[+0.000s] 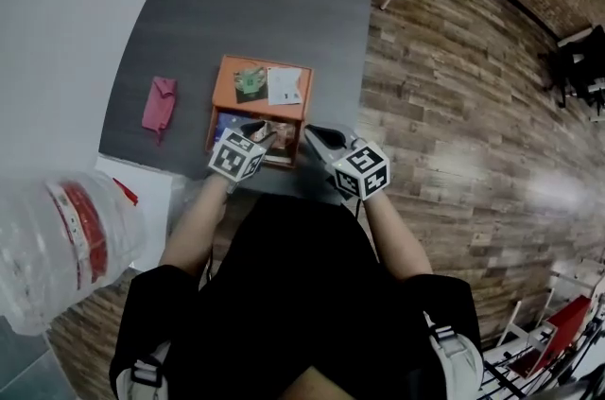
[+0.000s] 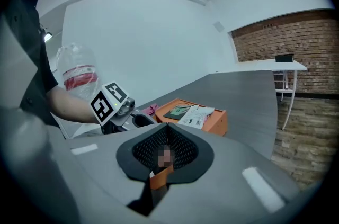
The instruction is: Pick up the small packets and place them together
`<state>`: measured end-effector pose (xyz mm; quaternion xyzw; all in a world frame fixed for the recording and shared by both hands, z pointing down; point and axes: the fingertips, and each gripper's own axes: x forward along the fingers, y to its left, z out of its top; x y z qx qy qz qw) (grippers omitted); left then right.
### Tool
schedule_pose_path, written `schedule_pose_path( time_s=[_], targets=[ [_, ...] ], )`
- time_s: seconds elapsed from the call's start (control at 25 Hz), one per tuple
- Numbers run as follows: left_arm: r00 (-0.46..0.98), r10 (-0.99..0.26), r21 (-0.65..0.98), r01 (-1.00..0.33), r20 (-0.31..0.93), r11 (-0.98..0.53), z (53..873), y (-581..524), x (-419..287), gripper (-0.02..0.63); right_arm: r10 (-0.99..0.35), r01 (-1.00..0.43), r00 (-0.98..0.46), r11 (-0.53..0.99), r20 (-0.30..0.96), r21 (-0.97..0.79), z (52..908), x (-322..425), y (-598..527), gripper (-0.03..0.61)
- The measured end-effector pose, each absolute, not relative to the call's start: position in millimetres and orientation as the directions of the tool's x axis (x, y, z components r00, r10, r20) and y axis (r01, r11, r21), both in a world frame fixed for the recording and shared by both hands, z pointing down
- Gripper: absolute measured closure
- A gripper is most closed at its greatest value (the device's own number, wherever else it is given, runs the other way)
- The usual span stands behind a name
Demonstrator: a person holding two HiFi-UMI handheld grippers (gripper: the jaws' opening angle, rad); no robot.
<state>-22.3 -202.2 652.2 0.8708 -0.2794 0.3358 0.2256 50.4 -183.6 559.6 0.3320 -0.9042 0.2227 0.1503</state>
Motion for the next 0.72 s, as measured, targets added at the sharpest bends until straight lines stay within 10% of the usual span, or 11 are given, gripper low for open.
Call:
schedule_pose_path(
  time_s=[0.4, 0.72],
  targets=[
    [0.555, -0.218, 0.240, -0.636, 0.803, -0.734, 689, -201, -16, 0.293, -0.552, -0.693, -0.715, 0.642, 0.429, -0.328, 565, 74, -173, 0.574],
    [0.489, -0.198, 0.185, -0.628, 0.850, -0.756, 701, -196, -15, 0.282, -0.538, -0.692, -0.715, 0.637, 0.447, -0.339, 570, 78, -173, 0.574]
  ],
)
